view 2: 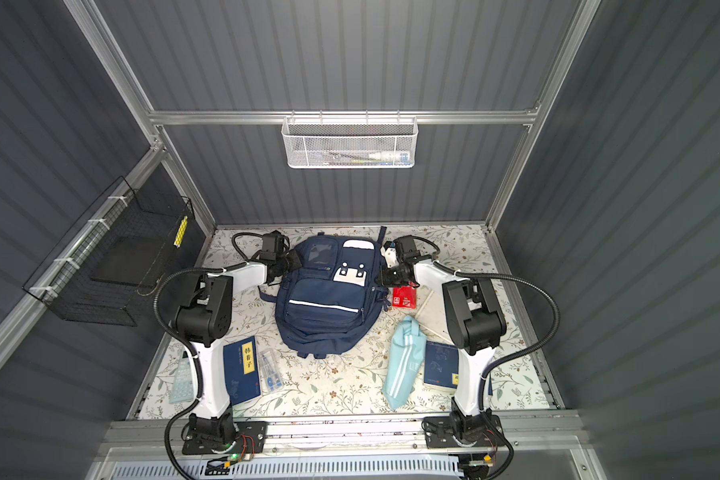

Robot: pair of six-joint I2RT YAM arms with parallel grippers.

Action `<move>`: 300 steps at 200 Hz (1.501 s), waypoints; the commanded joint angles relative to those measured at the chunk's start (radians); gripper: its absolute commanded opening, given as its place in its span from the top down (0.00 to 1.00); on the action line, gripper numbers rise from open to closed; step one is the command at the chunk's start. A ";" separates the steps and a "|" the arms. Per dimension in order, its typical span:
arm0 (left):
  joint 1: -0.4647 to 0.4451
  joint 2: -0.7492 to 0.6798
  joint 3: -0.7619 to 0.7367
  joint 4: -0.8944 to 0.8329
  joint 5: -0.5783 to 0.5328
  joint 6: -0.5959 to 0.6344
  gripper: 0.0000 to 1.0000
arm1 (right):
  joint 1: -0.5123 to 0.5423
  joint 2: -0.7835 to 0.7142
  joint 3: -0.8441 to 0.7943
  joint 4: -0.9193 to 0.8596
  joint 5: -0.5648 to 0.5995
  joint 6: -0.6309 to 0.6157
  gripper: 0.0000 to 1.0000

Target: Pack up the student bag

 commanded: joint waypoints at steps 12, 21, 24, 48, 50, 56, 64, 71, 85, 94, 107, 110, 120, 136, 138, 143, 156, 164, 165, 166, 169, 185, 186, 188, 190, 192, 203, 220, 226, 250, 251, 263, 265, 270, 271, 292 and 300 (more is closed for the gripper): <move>-0.011 0.085 0.199 -0.076 0.119 -0.033 0.46 | 0.043 -0.050 -0.031 -0.073 -0.057 -0.088 0.68; -0.011 0.086 0.222 -0.073 0.131 -0.045 0.35 | 0.043 -0.068 -0.040 -0.071 -0.048 -0.094 0.67; -0.011 0.083 0.227 -0.073 0.135 -0.045 0.32 | 0.043 -0.074 -0.042 -0.075 -0.044 -0.099 0.66; -0.011 0.017 0.237 -0.102 0.118 -0.037 0.17 | 0.041 -0.139 -0.042 -0.098 0.029 -0.145 0.53; -0.011 0.006 0.236 -0.106 0.115 -0.035 0.17 | 0.043 -0.143 -0.042 -0.099 0.036 -0.150 0.52; -0.011 -0.021 0.226 -0.116 0.107 -0.025 0.15 | 0.042 -0.159 -0.038 -0.106 0.060 -0.171 0.49; -0.011 -0.065 0.209 -0.132 0.099 -0.010 0.13 | 0.042 -0.176 -0.031 -0.106 0.108 -0.199 0.47; -0.011 -0.106 0.189 -0.147 0.094 0.002 0.11 | 0.042 -0.186 -0.023 -0.107 0.134 -0.232 0.47; -0.013 -0.205 0.121 -0.172 0.094 0.023 0.10 | 0.042 -0.190 0.008 -0.159 0.147 -0.312 0.47; -0.013 -0.277 0.062 -0.197 0.103 0.034 0.10 | 0.042 -0.178 0.037 -0.189 0.154 -0.362 0.47; -0.014 -0.403 -0.060 -0.217 0.106 0.040 0.10 | 0.040 -0.157 0.090 -0.232 0.175 -0.392 0.46; -0.014 -0.434 -0.100 -0.218 0.103 0.040 0.11 | 0.039 -0.151 0.102 -0.238 0.176 -0.390 0.46; -0.020 -0.533 -0.228 -0.235 0.104 0.035 0.13 | 0.039 -0.130 0.134 -0.249 0.158 -0.377 0.44; -0.033 -0.676 -0.408 -0.293 0.101 0.011 0.15 | 0.038 -0.066 0.203 -0.289 0.160 -0.316 0.39; -0.037 -0.693 -0.430 -0.301 0.095 0.005 0.15 | 0.038 -0.056 0.214 -0.296 0.159 -0.307 0.38; -0.050 -0.731 -0.487 -0.309 0.086 -0.009 0.16 | 0.037 -0.029 0.237 -0.313 0.159 -0.284 0.37; -0.086 -0.810 -0.646 -0.270 0.088 -0.063 0.17 | 0.037 0.031 0.287 -0.344 0.159 -0.242 0.35; -0.104 -0.833 -0.719 -0.230 0.103 -0.091 0.18 | 0.039 0.063 0.314 -0.361 0.148 -0.221 0.34; -0.106 -0.835 -0.727 -0.227 0.104 -0.093 0.18 | 0.039 0.066 0.316 -0.362 0.146 -0.216 0.34; -0.108 -0.835 -0.733 -0.222 0.105 -0.094 0.18 | 0.038 0.071 0.319 -0.363 0.145 -0.213 0.34; -0.110 -0.835 -0.752 -0.211 0.108 -0.098 0.18 | 0.039 0.079 0.323 -0.363 0.142 -0.203 0.33; -0.114 -0.809 -0.798 -0.157 0.138 -0.103 0.20 | 0.042 0.112 0.323 -0.354 0.138 -0.180 0.33; -0.114 -0.806 -0.797 -0.156 0.141 -0.101 0.21 | 0.042 0.114 0.322 -0.353 0.139 -0.180 0.33; -0.114 -0.801 -0.795 -0.156 0.144 -0.099 0.21 | 0.041 0.116 0.321 -0.351 0.141 -0.179 0.33; -0.114 -0.797 -0.789 -0.157 0.146 -0.093 0.22 | 0.040 0.119 0.320 -0.352 0.142 -0.178 0.33; -0.113 -0.793 -0.787 -0.157 0.146 -0.089 0.23 | 0.041 0.122 0.319 -0.354 0.146 -0.176 0.33; -0.114 -0.777 -0.776 -0.142 0.145 -0.075 0.30 | 0.041 0.134 0.315 -0.368 0.150 -0.170 0.34; -0.112 -0.727 -0.736 -0.150 0.113 -0.046 0.38 | 0.044 0.142 0.304 -0.404 0.103 -0.188 0.37; -0.111 -0.701 -0.715 -0.154 0.099 -0.034 0.39 | 0.045 0.138 0.289 -0.410 0.099 -0.186 0.38; -0.077 -0.574 -0.656 -0.087 0.110 -0.021 0.45 | 0.054 0.116 0.242 -0.450 0.064 -0.194 0.45; -0.074 -0.570 -0.654 -0.083 0.111 -0.021 0.46 | 0.055 0.116 0.240 -0.452 0.063 -0.195 0.45; -0.051 -0.497 -0.600 -0.069 0.104 -0.003 0.46 | 0.064 0.110 0.225 -0.469 0.015 -0.228 0.48; -0.047 -0.484 -0.586 -0.074 0.103 0.002 0.46 | 0.066 0.110 0.225 -0.474 0.007 -0.238 0.49; -0.040 -0.459 -0.555 -0.081 0.092 0.021 0.46 | 0.071 0.107 0.223 -0.482 -0.007 -0.262 0.49; -0.038 -0.454 -0.550 -0.083 0.089 0.024 0.46 | 0.072 0.106 0.222 -0.483 -0.009 -0.265 0.49; -0.025 -0.376 -0.414 -0.126 -0.007 0.089 0.46 | 0.095 0.092 0.234 -0.506 -0.062 -0.339 0.50; -0.016 -0.344 -0.362 -0.134 -0.022 0.107 0.46 | 0.103 0.085 0.252 -0.512 -0.065 -0.349 0.50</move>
